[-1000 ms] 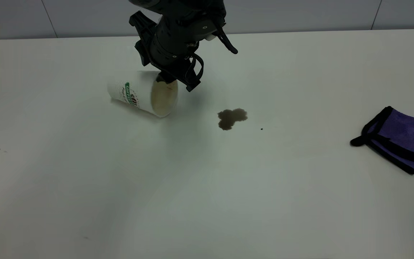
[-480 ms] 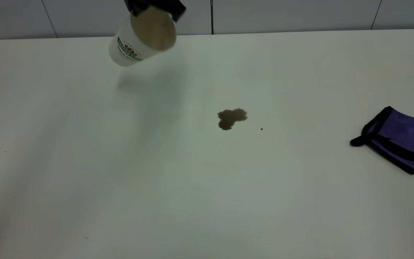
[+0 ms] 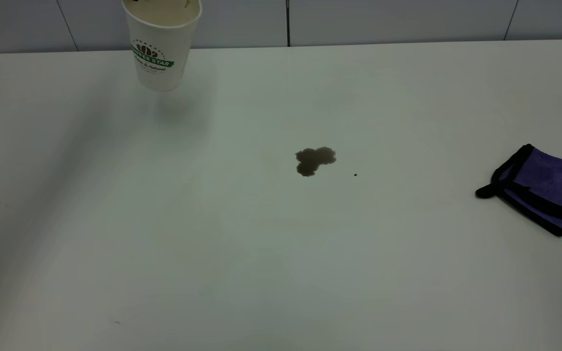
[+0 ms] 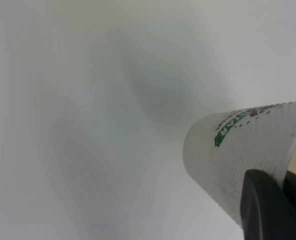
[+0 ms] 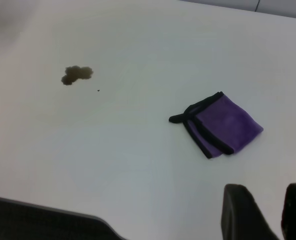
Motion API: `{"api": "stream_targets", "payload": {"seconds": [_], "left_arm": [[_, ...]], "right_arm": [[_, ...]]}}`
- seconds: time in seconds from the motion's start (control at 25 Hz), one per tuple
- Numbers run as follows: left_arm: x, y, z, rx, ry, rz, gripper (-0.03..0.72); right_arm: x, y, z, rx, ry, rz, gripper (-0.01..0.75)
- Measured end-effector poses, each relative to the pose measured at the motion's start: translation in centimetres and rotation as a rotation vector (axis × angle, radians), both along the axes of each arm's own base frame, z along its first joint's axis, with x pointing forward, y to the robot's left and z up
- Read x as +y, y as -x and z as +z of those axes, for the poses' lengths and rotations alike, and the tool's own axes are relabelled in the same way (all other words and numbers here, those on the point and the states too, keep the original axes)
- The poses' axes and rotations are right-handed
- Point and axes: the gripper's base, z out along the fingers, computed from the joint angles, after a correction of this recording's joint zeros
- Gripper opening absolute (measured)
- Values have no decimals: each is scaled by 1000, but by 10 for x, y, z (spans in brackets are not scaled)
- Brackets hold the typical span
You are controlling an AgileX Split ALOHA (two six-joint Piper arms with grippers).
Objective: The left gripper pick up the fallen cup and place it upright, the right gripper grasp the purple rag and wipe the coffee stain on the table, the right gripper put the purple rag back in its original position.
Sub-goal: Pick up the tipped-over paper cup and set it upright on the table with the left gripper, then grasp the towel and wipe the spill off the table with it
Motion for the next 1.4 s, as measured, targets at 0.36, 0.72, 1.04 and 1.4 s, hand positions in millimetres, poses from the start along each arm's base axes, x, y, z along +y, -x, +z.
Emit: {"api": "stream_targets", "payload": {"seconds": [0.36,0.72,1.04,1.4], "left_arm": [[35,-19,-46,35,236,-6,15],[41,-26,-98,92,276,20,17],[40,-27,-112,101,294,43,153],[41,-21,-52,29,285,-63,694]], "right_arm": [[0,0,0,0,0,0,241],[0,0,0,0,0,0,241],[0,0,0,0,0,0,241],[0,0,0,0,0,0,241]]}}
